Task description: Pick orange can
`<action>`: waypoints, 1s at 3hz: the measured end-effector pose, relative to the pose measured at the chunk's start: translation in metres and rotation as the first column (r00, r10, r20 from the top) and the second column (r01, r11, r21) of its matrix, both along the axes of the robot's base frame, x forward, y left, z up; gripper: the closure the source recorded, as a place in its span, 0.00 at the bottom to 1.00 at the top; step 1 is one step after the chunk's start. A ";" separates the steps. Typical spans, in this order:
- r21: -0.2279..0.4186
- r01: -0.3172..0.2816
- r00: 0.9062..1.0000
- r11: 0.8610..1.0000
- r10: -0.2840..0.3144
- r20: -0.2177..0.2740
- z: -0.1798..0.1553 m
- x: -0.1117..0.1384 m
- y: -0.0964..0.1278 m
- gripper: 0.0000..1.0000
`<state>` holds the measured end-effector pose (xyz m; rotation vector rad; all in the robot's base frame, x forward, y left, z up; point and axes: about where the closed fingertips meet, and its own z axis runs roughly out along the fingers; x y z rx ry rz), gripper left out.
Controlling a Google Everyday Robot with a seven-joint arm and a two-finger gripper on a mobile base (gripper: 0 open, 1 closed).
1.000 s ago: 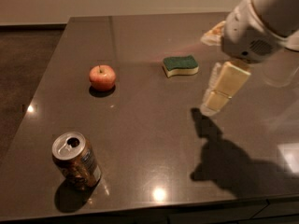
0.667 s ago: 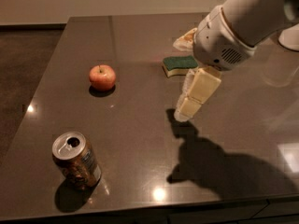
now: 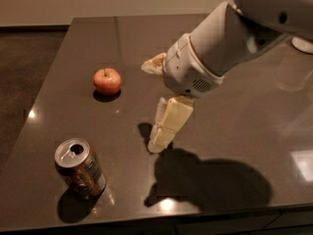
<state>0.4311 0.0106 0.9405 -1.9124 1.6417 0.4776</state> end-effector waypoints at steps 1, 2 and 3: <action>0.022 -0.071 0.997 0.997 0.072 -0.014 -0.012 -0.024 0.024 0.00; 0.048 -0.116 0.993 0.992 0.117 -0.014 -0.020 -0.051 0.046 0.00; 0.068 -0.123 0.992 0.990 0.124 -0.008 -0.026 -0.069 0.060 0.00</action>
Offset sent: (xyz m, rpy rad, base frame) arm -0.0815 0.0690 -0.0341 0.0841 0.0330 0.1632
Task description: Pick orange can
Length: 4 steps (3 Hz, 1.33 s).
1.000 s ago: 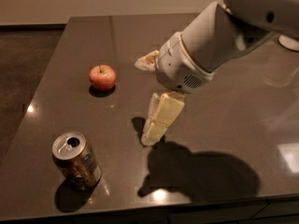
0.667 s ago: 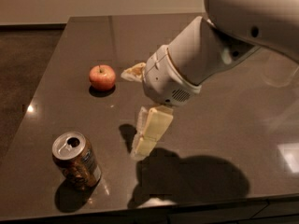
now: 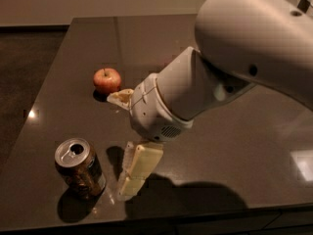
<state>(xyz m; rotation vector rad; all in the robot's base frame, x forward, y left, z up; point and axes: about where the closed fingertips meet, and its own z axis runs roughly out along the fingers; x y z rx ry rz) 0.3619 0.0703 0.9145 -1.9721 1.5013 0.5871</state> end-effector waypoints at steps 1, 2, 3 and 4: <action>0.008 0.000 1.000 1.000 0.000 0.005 -0.005 -0.011 0.014 0.00; 0.007 0.005 1.000 1.000 -0.005 0.003 -0.009 -0.015 0.028 0.00; 0.005 0.009 1.000 1.000 -0.009 0.000 -0.012 -0.017 0.037 0.00; -0.010 -0.030 0.999 1.000 0.030 -0.024 -0.017 -0.020 0.052 0.00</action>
Offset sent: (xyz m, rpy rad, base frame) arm -0.0167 0.0429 -0.0180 0.0069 0.0126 -0.0195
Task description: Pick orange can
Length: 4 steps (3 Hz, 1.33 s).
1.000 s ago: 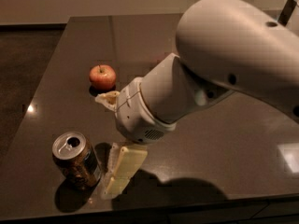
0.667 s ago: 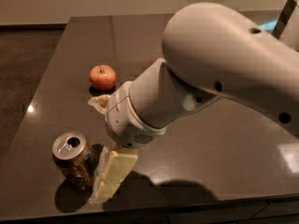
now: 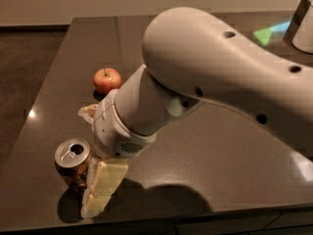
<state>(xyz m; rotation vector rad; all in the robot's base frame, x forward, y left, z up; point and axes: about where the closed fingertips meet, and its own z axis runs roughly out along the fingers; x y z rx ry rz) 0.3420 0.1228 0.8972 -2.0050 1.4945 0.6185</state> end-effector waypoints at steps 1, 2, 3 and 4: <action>-0.009 -0.035 0.999 0.999 0.035 -0.023 -0.003 -0.002 0.009 0.15; -0.006 -0.057 0.997 0.998 0.056 -0.046 -0.003 -0.002 0.013 0.39; -0.004 -0.049 0.997 0.999 0.049 -0.067 0.000 0.004 0.008 0.62; 0.003 0.008 0.997 1.000 -0.008 -0.083 0.015 0.026 -0.015 0.87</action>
Offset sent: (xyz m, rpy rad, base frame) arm 0.0015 0.0131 -0.0057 0.0005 0.0859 0.0761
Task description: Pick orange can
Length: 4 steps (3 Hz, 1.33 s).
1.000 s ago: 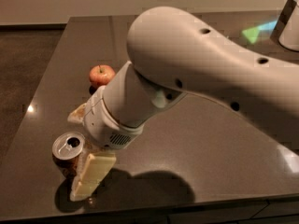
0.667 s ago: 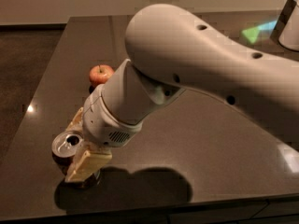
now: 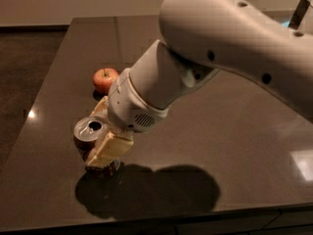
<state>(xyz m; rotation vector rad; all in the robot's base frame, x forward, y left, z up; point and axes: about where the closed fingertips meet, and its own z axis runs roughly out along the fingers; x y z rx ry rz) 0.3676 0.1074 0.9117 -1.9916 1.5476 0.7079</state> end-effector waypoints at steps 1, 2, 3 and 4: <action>0.019 0.050 0.999 0.999 -0.050 0.008 0.027 0.024 -0.028 1.00; 0.047 0.060 0.998 0.997 -0.062 0.024 0.056 0.035 -0.049 1.00; 0.087 0.051 0.998 0.995 -0.054 0.026 0.086 0.038 -0.075 1.00; 0.088 0.051 0.998 0.995 -0.054 0.025 0.086 0.038 -0.075 1.00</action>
Offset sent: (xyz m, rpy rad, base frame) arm 0.0518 -0.0801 0.0929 0.0865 -0.0385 -0.0747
